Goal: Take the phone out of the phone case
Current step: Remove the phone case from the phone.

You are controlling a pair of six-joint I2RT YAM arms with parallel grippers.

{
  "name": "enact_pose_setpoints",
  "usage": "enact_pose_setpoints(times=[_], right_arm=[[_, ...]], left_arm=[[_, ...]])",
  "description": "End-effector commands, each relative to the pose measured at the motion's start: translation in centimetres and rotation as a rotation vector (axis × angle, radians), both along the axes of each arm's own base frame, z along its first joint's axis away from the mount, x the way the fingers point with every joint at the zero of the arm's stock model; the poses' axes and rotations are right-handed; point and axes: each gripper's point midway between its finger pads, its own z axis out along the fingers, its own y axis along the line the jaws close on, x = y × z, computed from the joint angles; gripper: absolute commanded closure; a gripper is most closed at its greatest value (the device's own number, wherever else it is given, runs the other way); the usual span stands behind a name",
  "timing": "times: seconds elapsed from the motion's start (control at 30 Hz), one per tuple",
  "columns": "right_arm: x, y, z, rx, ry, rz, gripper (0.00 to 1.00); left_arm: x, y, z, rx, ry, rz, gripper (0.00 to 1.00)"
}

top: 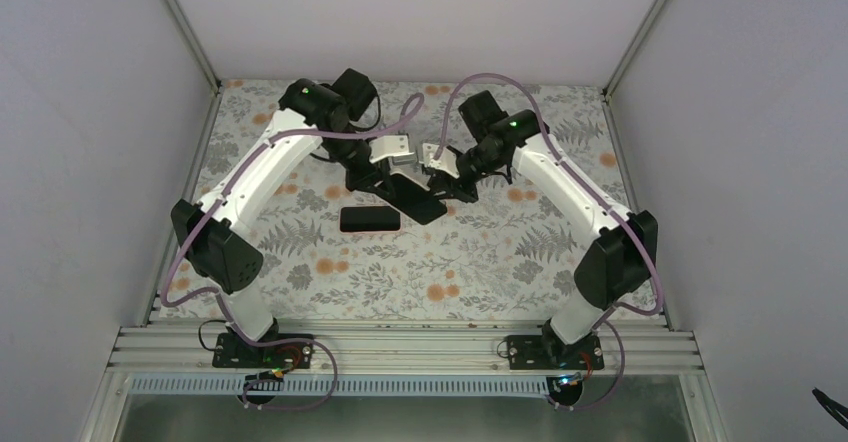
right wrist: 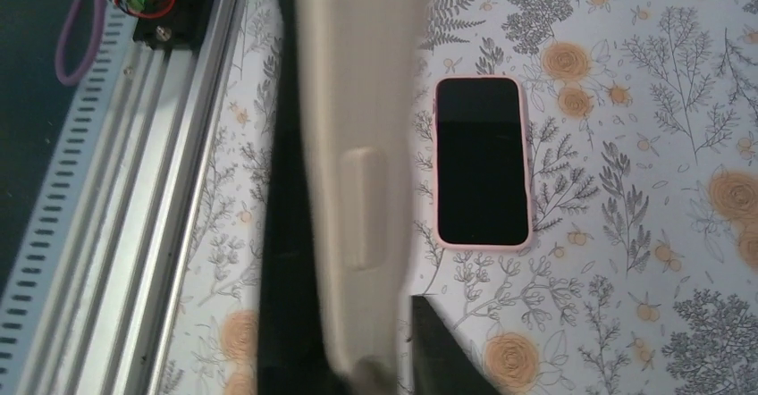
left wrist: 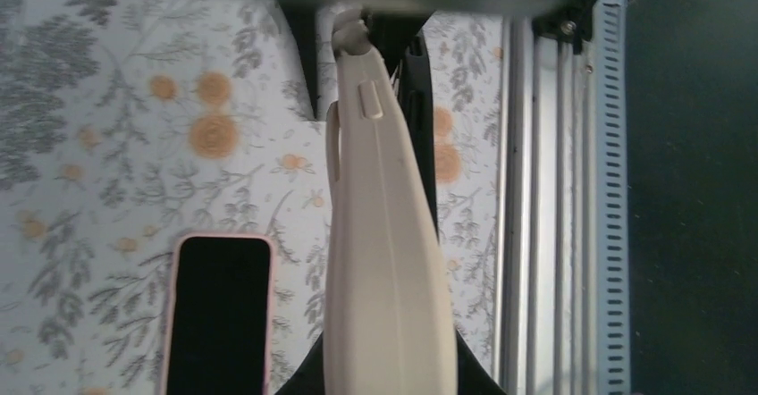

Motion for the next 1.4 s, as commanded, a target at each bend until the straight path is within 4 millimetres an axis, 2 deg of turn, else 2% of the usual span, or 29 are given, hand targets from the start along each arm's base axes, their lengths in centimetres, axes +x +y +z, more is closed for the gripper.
enact_pose_setpoints(times=[0.0,0.07,0.13,0.2,0.23,0.3,0.4,0.5,0.53,0.57,0.6,0.73,0.87,0.93,1.07,1.2,1.37], right_arm=[[-9.6,3.4,5.3,0.229,0.231,0.241,0.96],[-9.1,3.1,5.5,0.241,0.233,0.224,0.97],[-8.4,3.0,5.4,0.245,0.225,0.193,0.97],[-7.2,2.8,5.3,0.237,0.204,0.139,0.97],[-6.4,2.6,5.1,0.229,0.195,0.103,0.97],[-4.7,2.1,5.1,0.233,0.168,0.034,0.97],[-1.1,0.6,5.2,0.249,0.133,-0.102,0.97],[3.8,-2.4,5.4,0.289,0.108,-0.279,0.96],[4.9,-3.2,5.4,0.292,0.108,-0.327,0.96],[5.9,-3.7,5.5,0.300,0.094,-0.362,0.96],[6.7,-4.0,5.6,0.305,0.085,-0.397,0.96],[10.0,-4.5,6.8,0.330,0.055,-0.563,0.97],[13.7,-5.5,8.7,0.352,0.020,-0.768,0.97],[15.4,-6.2,10.0,0.377,0.004,-0.880,0.97],[17.0,-6.5,12.5,0.438,0.002,-0.983,0.97],[18.1,-6.8,14.5,0.473,-0.026,-1.062,0.97],[19.0,-7.2,15.1,0.494,-0.051,-1.115,0.97]], left_arm=[[10.4,-5.1,10.6,-0.452,-0.459,0.068,0.98],[10.4,-4.5,10.9,-0.456,-0.460,0.075,0.97],[10.2,-4.1,10.9,-0.451,-0.463,0.079,0.88],[9.7,-3.8,10.7,-0.446,-0.457,0.077,0.70],[9.2,-3.7,10.6,-0.448,-0.451,0.069,0.56],[8.4,-3.5,10.1,-0.442,-0.426,0.055,0.44],[7.5,-2.8,9.6,-0.411,-0.402,0.062,0.31],[6.8,-1.4,8.8,-0.356,-0.430,0.098,0.21],[6.7,-1.1,9.3,-0.358,-0.462,0.109,0.08],[6.6,-0.6,9.3,-0.351,-0.491,0.128,0.03],[6.4,-0.3,9.1,-0.348,-0.508,0.139,0.01],[6.8,0.1,10.4,-0.350,-0.623,0.223,0.00],[8.7,0.0,11.6,-0.331,-0.795,0.338,0.00],[9.6,-0.8,11.6,-0.305,-0.866,0.380,0.00],[11.1,-3.2,10.0,-0.278,-0.912,0.414,0.00],[12.3,-4.6,10.3,-0.340,-0.958,0.456,0.00],[13.5,-7.0,11.1,-0.422,-0.890,0.474,0.00]])
